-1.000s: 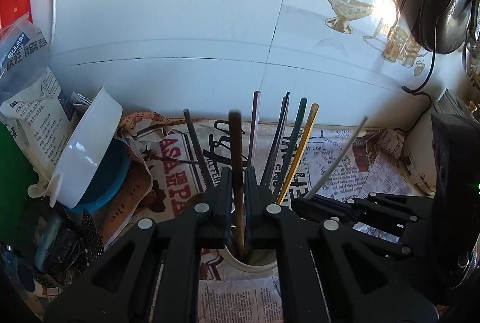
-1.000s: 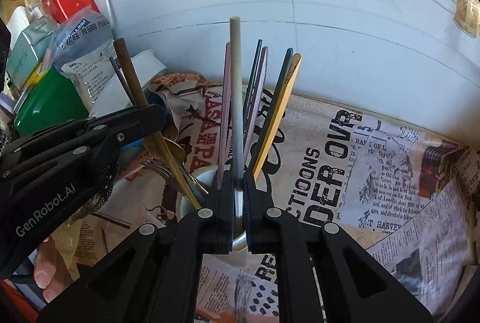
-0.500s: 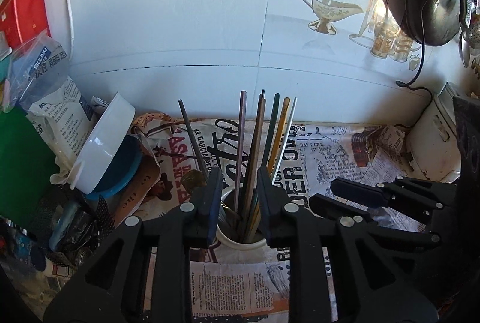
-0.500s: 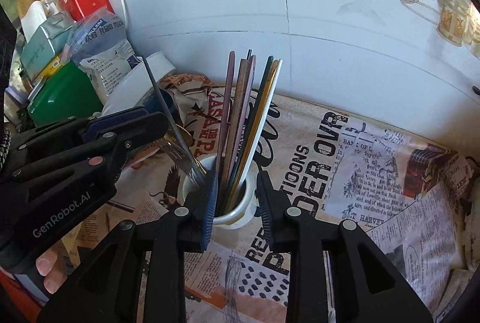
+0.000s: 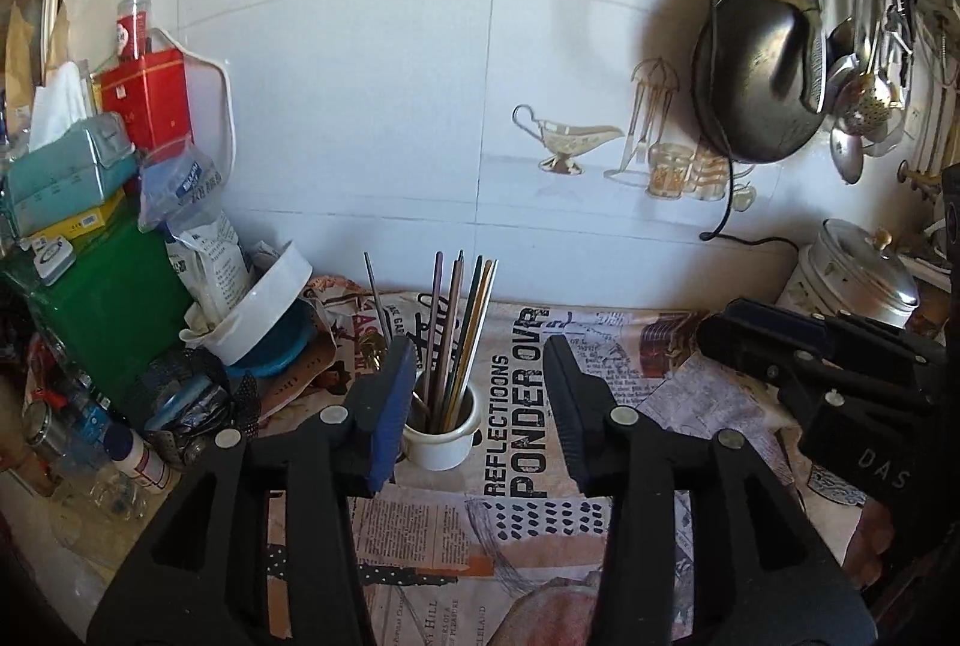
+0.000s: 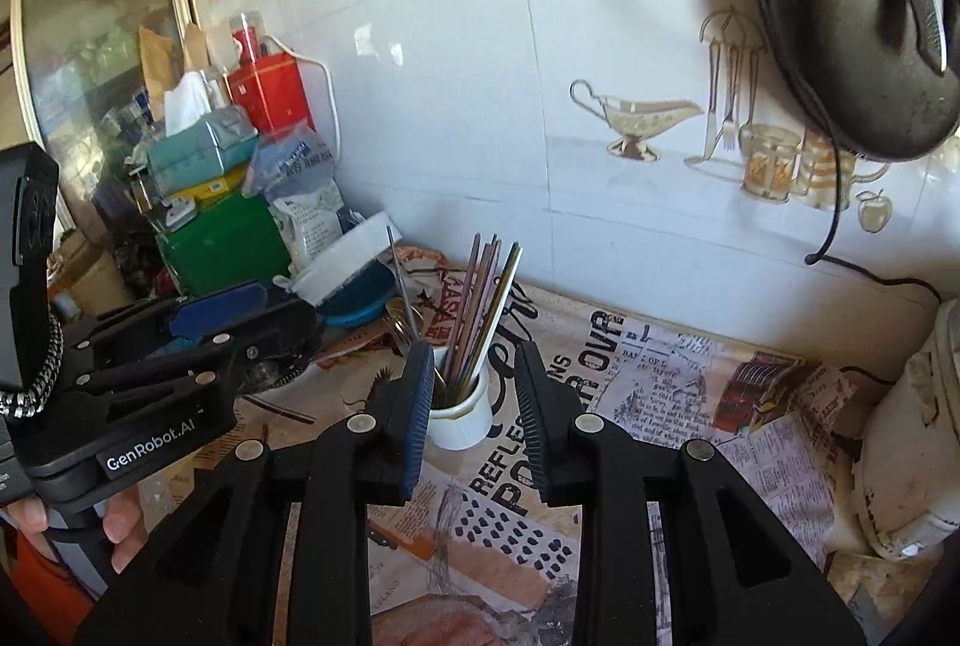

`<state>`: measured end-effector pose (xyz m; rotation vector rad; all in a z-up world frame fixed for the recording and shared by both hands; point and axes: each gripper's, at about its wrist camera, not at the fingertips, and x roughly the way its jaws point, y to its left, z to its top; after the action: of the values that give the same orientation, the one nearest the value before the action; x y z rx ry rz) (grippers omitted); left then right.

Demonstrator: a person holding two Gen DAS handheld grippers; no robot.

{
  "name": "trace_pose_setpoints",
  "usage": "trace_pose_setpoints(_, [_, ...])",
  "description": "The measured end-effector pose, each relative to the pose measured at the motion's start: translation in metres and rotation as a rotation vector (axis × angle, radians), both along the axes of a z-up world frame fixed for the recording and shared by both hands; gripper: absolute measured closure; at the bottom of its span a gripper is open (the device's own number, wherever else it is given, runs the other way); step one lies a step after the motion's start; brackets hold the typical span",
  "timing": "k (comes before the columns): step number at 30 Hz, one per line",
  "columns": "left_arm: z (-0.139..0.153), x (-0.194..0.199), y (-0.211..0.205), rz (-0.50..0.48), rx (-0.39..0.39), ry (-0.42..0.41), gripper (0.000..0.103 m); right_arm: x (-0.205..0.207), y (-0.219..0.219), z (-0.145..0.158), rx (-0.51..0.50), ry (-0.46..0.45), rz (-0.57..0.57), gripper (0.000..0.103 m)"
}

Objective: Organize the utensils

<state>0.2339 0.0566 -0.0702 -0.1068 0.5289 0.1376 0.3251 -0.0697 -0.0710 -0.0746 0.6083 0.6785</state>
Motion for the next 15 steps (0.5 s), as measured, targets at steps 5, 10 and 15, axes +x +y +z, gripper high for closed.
trace_pose_setpoints(5, [0.036,-0.056,-0.021,-0.012,0.06,-0.135,0.053,-0.046,-0.025,0.036,0.085,-0.104,-0.024,0.078])
trace_pose_setpoints(10, [0.061,-0.114,-0.031,-0.019,0.101,-0.266,0.05,-0.102,-0.049,0.066,0.158,-0.216,-0.083,0.078])
trace_pose_setpoints(15, [0.076,-0.172,-0.034,-0.032,0.105,-0.349,0.039,-0.16,-0.06,0.086,0.196,-0.316,-0.157,0.078])
